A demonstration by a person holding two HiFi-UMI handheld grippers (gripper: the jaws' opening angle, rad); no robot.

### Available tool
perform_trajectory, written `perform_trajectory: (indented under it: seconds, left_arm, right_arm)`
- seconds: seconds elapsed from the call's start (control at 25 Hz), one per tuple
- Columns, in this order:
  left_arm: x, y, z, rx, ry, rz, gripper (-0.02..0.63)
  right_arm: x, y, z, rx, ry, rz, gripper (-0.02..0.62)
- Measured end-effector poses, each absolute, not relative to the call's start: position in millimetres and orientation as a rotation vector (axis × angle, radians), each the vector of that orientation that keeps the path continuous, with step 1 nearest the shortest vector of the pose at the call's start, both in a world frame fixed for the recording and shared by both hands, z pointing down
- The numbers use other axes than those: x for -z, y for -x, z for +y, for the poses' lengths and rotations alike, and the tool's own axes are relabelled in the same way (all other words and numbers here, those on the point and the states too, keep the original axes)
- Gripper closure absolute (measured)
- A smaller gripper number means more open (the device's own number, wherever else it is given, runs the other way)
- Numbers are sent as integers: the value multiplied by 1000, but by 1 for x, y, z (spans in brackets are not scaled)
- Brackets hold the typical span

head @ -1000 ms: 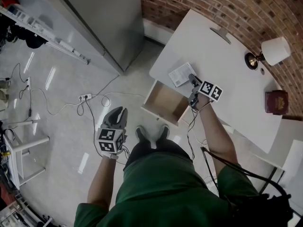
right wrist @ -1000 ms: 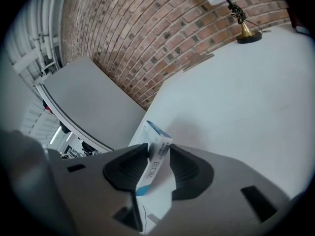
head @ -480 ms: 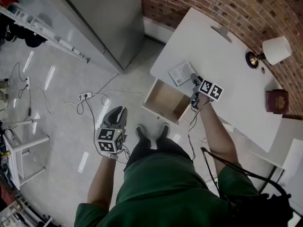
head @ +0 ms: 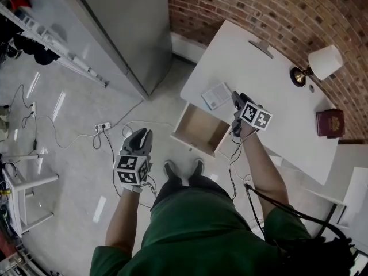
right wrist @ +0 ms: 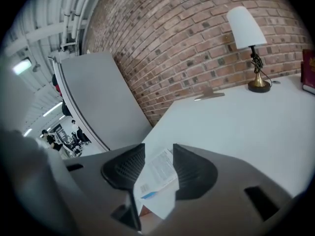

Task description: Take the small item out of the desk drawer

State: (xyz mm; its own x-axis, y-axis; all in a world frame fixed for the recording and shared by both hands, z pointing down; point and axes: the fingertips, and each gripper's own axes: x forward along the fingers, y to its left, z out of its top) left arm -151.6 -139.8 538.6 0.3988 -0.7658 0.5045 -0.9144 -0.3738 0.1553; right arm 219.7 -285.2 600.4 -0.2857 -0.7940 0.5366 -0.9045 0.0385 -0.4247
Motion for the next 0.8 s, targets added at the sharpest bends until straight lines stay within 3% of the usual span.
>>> perform_trajectory:
  seconds: [0.8]
  left_arm:
    - [-379, 111, -146, -199, -2551, -1492, 545]
  right_arm:
    - [-360, -137, -205, -299, -1687, -2604, 462]
